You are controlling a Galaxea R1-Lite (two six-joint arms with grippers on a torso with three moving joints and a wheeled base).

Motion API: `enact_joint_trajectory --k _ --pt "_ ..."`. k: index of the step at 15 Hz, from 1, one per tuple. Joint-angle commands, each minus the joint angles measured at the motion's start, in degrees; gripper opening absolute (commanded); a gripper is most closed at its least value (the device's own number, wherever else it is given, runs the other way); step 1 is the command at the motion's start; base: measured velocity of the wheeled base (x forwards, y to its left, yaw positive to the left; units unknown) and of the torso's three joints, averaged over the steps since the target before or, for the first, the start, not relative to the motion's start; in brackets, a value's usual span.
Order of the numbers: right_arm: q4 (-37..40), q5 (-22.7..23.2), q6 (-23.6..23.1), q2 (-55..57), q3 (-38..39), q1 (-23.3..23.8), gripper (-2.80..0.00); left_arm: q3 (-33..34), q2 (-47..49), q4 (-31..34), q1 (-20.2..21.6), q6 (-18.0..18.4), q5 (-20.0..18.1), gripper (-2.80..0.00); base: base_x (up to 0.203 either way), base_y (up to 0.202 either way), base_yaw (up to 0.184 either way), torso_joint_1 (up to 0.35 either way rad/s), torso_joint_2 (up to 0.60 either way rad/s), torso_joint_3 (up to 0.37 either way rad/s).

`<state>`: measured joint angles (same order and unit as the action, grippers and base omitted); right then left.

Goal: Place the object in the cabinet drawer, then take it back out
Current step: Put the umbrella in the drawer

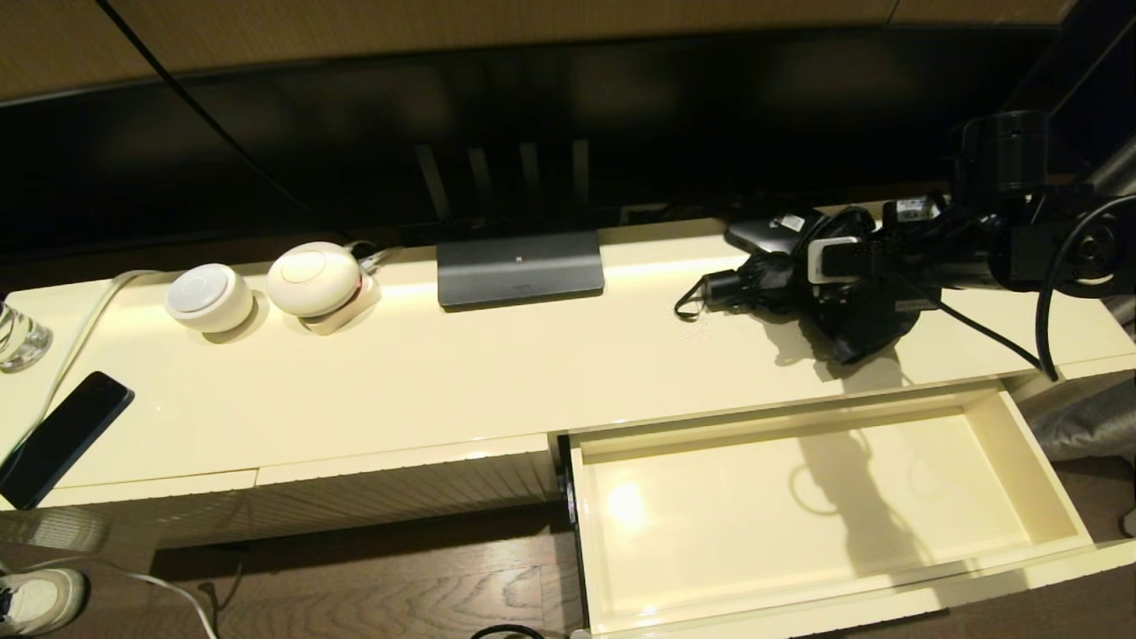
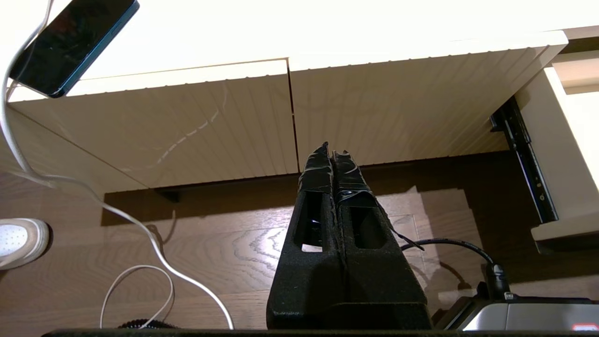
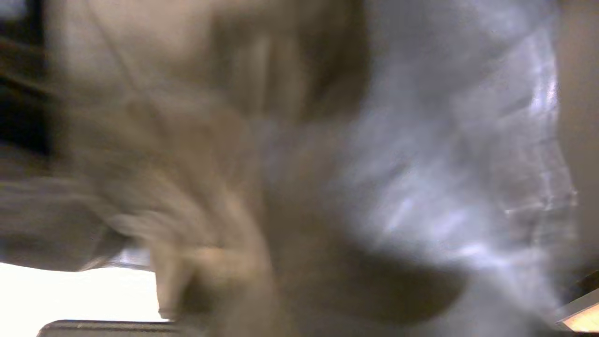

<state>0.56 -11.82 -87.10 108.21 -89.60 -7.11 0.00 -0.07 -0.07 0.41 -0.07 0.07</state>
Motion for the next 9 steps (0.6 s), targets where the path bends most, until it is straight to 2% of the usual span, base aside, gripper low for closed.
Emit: enact_joint_trajectory --k 1,7,9 --pt "0.5 0.0 -0.5 -0.6 0.0 -0.2 -2.80 0.2 0.1 0.1 0.0 0.0 0.0 -2.80 0.000 0.000 0.000 0.000 0.00 0.000" --pt "1.3 -0.2 -0.4 -3.7 3.5 -0.4 -2.80 0.2 0.1 0.0 0.0 0.0 0.0 -2.80 0.000 0.000 0.000 0.000 0.00 0.000" --pt "4.0 -0.2 0.5 -6.2 3.5 -1.0 -2.80 0.2 0.1 0.0 0.0 0.0 0.0 -2.80 0.000 0.000 0.000 0.000 0.00 0.000"
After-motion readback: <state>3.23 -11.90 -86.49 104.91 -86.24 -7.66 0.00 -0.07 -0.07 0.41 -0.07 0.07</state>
